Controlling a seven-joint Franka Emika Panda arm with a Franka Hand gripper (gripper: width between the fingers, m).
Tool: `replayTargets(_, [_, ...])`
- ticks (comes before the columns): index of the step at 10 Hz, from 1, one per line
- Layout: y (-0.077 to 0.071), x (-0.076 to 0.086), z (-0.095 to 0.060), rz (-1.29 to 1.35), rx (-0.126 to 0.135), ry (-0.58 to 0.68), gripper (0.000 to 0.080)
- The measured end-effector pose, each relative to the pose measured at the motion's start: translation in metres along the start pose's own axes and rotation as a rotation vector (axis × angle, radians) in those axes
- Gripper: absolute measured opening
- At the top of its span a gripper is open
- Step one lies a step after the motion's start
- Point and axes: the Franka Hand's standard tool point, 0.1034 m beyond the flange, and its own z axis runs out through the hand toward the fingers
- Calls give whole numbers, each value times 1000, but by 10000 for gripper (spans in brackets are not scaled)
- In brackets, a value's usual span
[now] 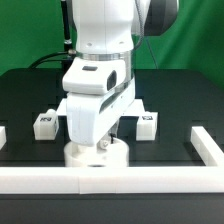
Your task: Assemble stool
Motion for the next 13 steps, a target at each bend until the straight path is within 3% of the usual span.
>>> replayTargets(8, [0,5,0,4,-9,3,28])
replayTargets(9, [-4,26,0,-7,-28,23,28])
replayTargets(10, [-9,44,1,-33,-29,35,28])
replayTargets(13, [-25,89,-1,8,-1,39,28])
